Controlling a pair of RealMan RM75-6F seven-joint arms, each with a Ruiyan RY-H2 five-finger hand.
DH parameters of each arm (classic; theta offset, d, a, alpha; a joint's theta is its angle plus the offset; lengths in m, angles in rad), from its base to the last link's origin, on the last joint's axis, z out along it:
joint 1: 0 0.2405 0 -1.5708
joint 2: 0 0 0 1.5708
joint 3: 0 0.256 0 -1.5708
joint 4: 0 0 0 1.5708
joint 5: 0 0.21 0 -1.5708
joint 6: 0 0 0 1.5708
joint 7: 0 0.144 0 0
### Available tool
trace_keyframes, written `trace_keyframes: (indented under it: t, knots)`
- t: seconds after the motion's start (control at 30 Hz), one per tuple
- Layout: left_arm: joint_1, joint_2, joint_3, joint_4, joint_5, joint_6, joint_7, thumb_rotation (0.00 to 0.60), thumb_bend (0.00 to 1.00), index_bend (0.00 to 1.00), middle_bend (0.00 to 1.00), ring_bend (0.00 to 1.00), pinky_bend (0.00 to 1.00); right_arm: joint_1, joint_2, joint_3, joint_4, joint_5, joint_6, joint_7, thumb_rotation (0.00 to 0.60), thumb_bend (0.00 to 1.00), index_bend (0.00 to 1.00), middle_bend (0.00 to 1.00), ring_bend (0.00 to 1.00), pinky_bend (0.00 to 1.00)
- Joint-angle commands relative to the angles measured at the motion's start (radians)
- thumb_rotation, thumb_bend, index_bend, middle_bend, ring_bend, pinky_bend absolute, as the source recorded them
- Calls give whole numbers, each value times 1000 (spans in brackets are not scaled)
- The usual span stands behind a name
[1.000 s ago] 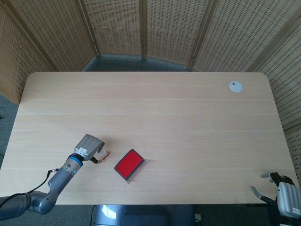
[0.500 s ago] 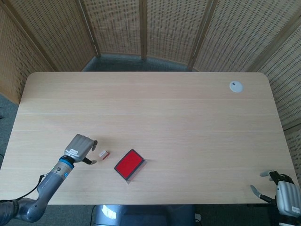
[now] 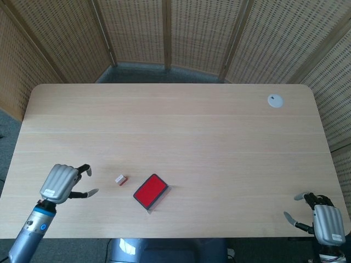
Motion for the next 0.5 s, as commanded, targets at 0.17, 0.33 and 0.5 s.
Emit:
trace_keyframes:
  t: [0.17,0.33,0.5]
  knots:
    - [161,9,42,30,96,180,-148,458,98,492,870,740,691,18,17,-17,-52,-41,-3,-40,423,221,443,422,401,278]
    - [212,5,55,53,105,204,-190,456,98,492,835,693,634,25,18,-31,-72,-61,-9,-60,424,221,445,422,398,273]
    - [245,-3,51,68,106,206,-221,452,98,492,822,679,609,30,20,-37,-86,-66,-16,-75,425,222,448,422,398,273]
